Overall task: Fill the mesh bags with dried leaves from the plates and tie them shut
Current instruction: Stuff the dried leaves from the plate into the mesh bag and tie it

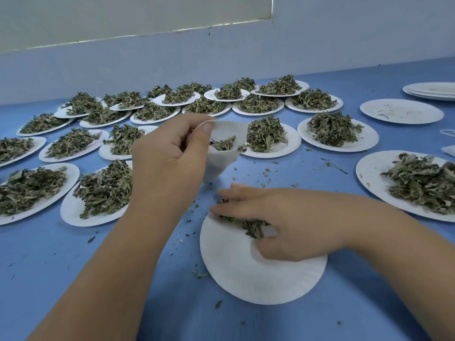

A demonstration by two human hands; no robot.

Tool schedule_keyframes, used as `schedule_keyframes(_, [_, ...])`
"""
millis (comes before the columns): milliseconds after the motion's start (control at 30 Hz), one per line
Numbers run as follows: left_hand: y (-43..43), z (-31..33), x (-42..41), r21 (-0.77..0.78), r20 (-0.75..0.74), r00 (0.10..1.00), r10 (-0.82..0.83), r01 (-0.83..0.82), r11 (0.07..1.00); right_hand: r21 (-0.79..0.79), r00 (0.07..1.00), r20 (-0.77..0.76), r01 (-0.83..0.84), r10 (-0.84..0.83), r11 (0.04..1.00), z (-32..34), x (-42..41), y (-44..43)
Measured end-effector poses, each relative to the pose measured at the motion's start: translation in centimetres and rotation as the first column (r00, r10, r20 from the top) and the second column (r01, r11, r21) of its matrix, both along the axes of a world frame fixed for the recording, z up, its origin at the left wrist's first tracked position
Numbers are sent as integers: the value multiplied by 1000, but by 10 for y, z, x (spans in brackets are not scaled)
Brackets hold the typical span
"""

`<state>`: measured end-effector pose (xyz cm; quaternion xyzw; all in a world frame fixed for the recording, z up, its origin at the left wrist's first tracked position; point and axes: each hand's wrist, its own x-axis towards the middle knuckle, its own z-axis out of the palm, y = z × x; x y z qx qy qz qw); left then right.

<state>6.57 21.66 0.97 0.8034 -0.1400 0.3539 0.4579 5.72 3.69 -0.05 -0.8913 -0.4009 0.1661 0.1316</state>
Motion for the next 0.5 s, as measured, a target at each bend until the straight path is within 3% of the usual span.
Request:
schedule_keyframes(133, [1, 0, 1, -26, -24, 1000, -8, 7, 1000, 40, 999, 37, -34, 33, 999, -1, -3, 2])
schedule_keyframes(233, [1, 0, 1, -37, -32, 999, -14, 12, 999, 126, 1000, -17, 24, -23, 992, 5, -2, -6])
schedule_keyframes(333, [0, 0, 0, -23, -39, 999, -21, 20, 1000, 181, 993, 34, 107, -115, 978, 11, 4, -15])
schedule_keyframes(500, [0, -1, 0, -1, -41, 999, -23, 23, 1000, 127, 993, 72, 89, -98, 988, 7, 5, -14])
